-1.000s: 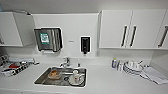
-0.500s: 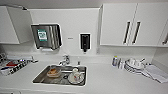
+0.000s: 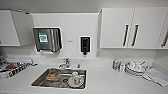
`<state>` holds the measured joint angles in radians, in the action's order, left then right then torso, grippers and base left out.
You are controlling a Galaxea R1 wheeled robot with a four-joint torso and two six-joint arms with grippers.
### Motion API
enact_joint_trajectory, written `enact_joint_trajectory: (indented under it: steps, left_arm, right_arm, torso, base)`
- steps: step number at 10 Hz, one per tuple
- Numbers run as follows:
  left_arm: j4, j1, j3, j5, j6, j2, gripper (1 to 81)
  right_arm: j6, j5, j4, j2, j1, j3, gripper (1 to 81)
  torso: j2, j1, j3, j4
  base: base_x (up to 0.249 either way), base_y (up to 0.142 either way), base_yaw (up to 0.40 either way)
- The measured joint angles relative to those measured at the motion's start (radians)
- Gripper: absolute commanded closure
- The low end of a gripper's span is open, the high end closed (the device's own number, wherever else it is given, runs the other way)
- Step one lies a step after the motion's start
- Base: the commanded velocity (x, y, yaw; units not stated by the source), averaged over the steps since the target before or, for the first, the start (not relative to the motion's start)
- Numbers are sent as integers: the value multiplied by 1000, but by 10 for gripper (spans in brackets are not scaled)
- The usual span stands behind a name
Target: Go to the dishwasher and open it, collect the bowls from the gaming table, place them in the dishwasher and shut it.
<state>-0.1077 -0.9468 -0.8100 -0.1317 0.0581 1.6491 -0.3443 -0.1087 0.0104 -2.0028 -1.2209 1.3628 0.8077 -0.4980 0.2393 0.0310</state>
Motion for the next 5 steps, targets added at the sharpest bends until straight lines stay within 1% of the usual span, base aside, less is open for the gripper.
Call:
enact_joint_trajectory:
  steps: [1,2,3,4,5]
  left_arm:
    - [-5,24,24,-37,-1,-9,10]
    - [-30,30,35,-73,-1,-12,10]
    - [-55,30,42,-86,-1,-9,10]
    - [-61,36,46,-99,-1,-9,10]
    - [-68,47,46,-121,-1,-10,10]
  right_arm:
    - [-27,16,0,0,7,6,10]
    - [-43,24,0,0,18,13,10]
    - [-50,30,0,0,27,16,10]
    - [-50,40,0,0,27,16,10]
    - [-51,55,0,-1,35,16,10]
  torso:
    - [36,-22,0,0]
    - [71,-45,0,0]
    - [106,-67,0,0]
    - [141,-88,2,0]
    - [168,-104,14,0]
  base:
    - [0,0,0]
    - [0,0,0]
    - [0,0,0]
    - [0,0,0]
    - [0,0,0]
